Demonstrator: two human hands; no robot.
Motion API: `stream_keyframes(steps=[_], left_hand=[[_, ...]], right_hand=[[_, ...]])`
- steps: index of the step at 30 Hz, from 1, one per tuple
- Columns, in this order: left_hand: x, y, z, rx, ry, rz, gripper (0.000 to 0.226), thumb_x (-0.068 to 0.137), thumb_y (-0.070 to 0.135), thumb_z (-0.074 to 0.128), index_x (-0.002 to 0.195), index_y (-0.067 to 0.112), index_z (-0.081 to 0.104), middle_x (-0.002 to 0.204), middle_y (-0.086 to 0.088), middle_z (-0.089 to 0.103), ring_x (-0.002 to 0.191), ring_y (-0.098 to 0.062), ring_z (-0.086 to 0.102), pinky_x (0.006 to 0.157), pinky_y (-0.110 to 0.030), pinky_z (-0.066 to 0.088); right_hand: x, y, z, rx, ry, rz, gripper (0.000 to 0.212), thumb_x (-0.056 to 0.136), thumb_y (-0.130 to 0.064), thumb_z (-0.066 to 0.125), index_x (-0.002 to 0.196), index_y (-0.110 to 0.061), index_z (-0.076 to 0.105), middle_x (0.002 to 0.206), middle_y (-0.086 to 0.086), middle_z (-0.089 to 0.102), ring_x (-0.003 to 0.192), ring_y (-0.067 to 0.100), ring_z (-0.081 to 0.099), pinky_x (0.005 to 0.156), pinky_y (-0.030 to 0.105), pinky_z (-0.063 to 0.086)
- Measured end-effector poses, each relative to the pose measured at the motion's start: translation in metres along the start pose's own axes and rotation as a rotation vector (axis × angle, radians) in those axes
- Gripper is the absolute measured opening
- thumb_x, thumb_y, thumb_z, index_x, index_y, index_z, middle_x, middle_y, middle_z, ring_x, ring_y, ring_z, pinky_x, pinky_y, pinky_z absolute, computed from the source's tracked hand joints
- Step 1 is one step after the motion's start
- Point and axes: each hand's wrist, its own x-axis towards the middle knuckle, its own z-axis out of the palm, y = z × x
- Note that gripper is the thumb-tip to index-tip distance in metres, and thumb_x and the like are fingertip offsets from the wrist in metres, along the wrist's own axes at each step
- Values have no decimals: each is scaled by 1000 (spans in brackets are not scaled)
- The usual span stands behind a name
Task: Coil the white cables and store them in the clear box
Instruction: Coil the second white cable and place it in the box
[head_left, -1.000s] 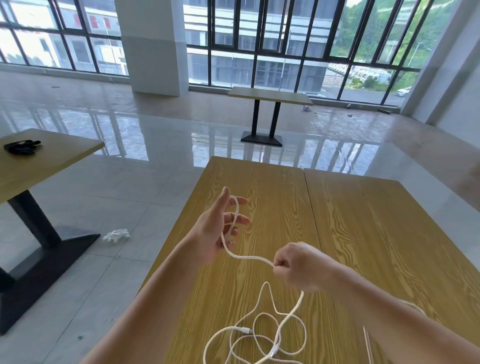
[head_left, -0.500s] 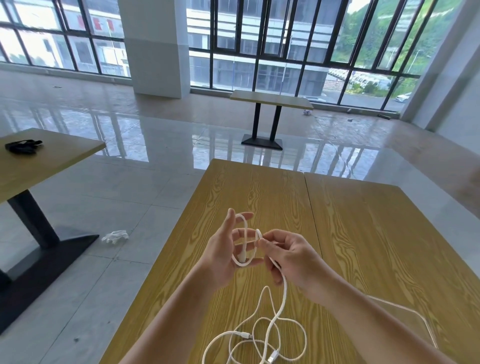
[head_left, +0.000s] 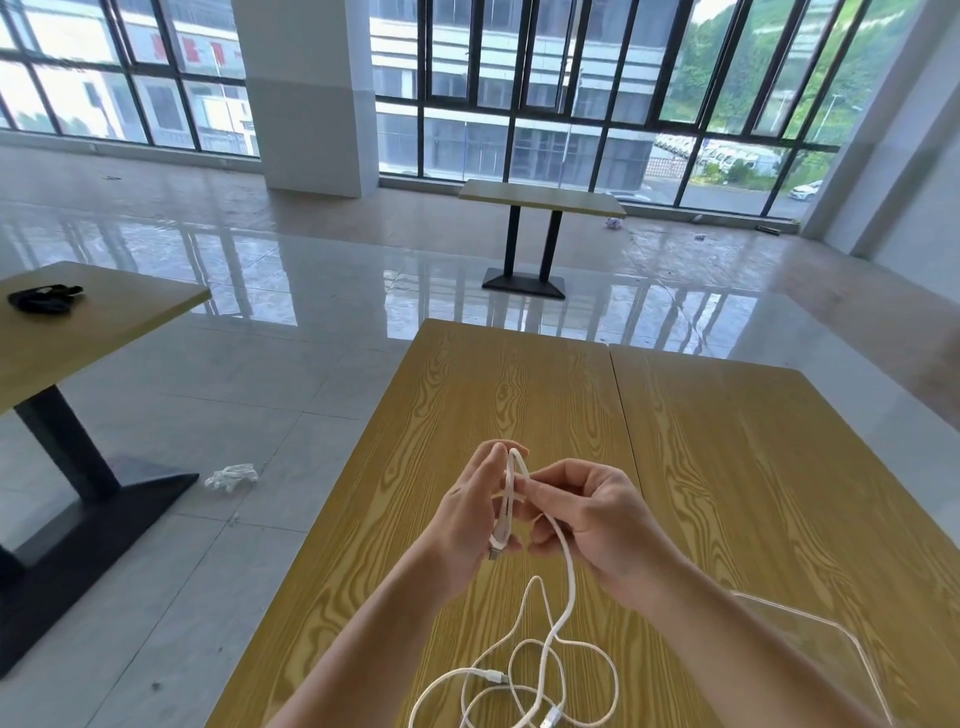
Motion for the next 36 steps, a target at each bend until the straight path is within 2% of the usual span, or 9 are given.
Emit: stream_keyframes(steps=[5, 8, 12, 14, 18, 21, 24, 33, 36], left_hand=[[1, -1, 4, -32, -30, 30, 44, 95, 60, 39, 111, 21, 53, 66, -7, 51, 57, -18, 48, 51, -29, 40], [3, -1, 3, -2, -21, 46, 35, 90, 56, 47, 101, 22, 52, 66, -9, 50, 54, -19, 46, 50, -31, 34], [4, -1, 1, -81, 7, 30, 28, 100, 41, 41, 104, 16, 52, 82, -10, 58, 55, -21, 51, 47, -27, 35], [4, 0, 1, -82, -27, 20, 32, 99, 43, 41, 107, 15, 53, 84, -10, 58, 57, -23, 51, 48, -28, 36], [2, 4, 4, -136, -40, 5, 29, 106, 36, 33, 111, 13, 51, 68, -1, 56, 51, -21, 45, 46, -27, 36], [5, 3, 2, -157, 39, 7, 35, 108, 36, 28, 107, 15, 56, 79, -9, 63, 59, -25, 48, 48, -29, 39], [10, 7, -4, -186, 139, 11, 38, 107, 39, 29, 102, 18, 60, 93, -15, 67, 65, -25, 60, 53, -33, 46], [25, 36, -53, -531, 375, -49, 38, 105, 43, 35, 102, 15, 61, 94, -18, 70, 68, -25, 64, 56, -33, 51], [25, 47, -61, -525, 367, -29, 38, 105, 42, 35, 98, 17, 62, 89, -15, 71, 66, -24, 63, 56, -33, 49]], right_hand=[[-2, 10, 9, -229, 27, -94, 10, 94, -19, 68, 88, -15, 76, 67, 4, 72, 52, 13, 62, 50, 29, 56], [0, 14, 10, -324, -4, -116, 18, 97, -19, 62, 92, -24, 79, 67, 3, 69, 54, 12, 58, 53, 25, 53], [-3, 11, 7, -356, -155, -106, 31, 95, -2, 53, 95, -18, 80, 77, 3, 70, 66, 14, 59, 65, 25, 54], [-3, 11, 7, -377, -145, -129, 31, 94, 1, 56, 98, -19, 79, 80, 4, 74, 67, 12, 62, 66, 24, 55], [0, 14, 10, -260, -54, -140, 12, 91, 2, 65, 92, -7, 73, 74, 10, 75, 63, 16, 68, 62, 28, 59], [0, 13, 11, -244, -18, -137, 3, 91, -4, 68, 89, -3, 69, 74, 15, 74, 60, 19, 68, 59, 31, 60], [-3, 11, 9, -297, -55, -65, 10, 97, -12, 62, 95, -6, 70, 77, 17, 73, 59, 20, 66, 58, 31, 58], [-16, 14, -26, -604, -437, 223, 25, 103, -21, 50, 117, -18, 71, 74, -3, 70, 62, 10, 59, 68, 27, 51], [-16, 13, -31, -681, -455, 286, 23, 103, -21, 50, 113, -18, 72, 66, -5, 66, 56, 8, 56, 63, 23, 49]])
